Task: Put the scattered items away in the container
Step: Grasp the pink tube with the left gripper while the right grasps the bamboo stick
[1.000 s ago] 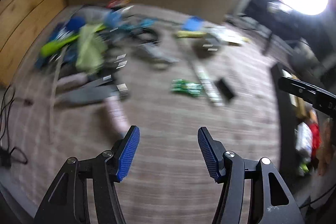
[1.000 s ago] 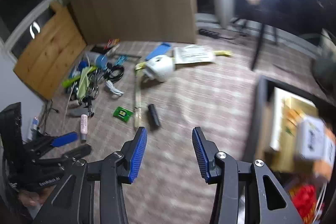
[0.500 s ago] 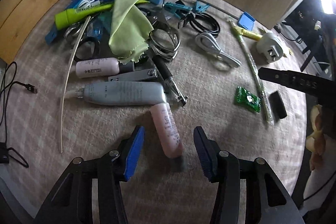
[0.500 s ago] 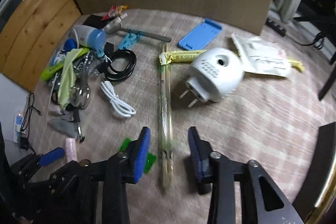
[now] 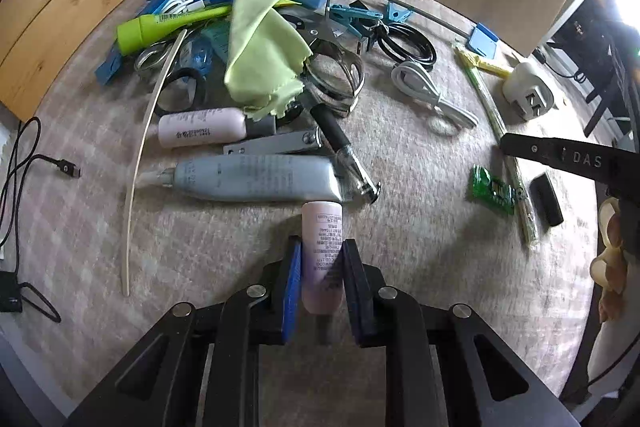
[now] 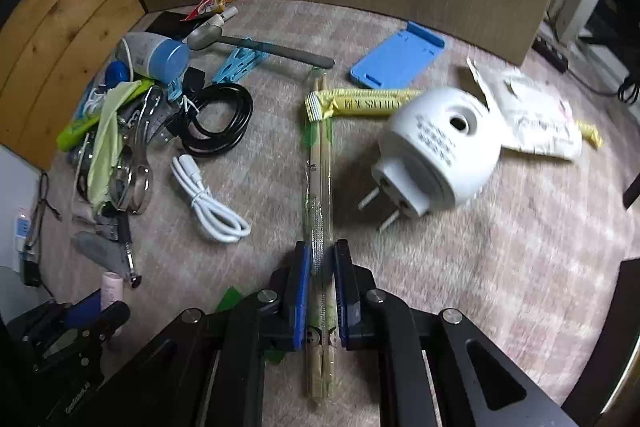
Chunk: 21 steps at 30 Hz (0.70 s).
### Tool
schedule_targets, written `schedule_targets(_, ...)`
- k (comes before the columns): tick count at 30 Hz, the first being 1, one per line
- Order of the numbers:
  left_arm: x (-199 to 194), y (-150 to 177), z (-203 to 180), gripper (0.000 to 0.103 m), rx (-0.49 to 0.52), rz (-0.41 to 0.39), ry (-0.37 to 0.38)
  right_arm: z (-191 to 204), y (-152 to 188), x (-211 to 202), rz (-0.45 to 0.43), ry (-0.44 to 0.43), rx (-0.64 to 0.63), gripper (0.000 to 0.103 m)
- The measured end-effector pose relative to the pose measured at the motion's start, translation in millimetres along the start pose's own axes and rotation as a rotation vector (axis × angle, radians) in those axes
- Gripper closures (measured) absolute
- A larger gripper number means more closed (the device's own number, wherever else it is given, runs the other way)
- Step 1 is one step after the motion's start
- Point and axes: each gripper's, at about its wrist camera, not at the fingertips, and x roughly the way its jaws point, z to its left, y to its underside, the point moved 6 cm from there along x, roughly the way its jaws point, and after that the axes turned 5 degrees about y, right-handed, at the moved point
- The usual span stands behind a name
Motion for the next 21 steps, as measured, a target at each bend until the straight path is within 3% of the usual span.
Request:
schedule_targets(12,-25,48,13,0.082,-0.044,-0.005,0.089,-5,64,-22,-0.002,-0.125,0.074,0.099)
schedule_targets(21,-46,57,-16,0.082,-0.009,-0.027,0.127,-19,110,-55,-0.045,-0.222,0.164,0.099)
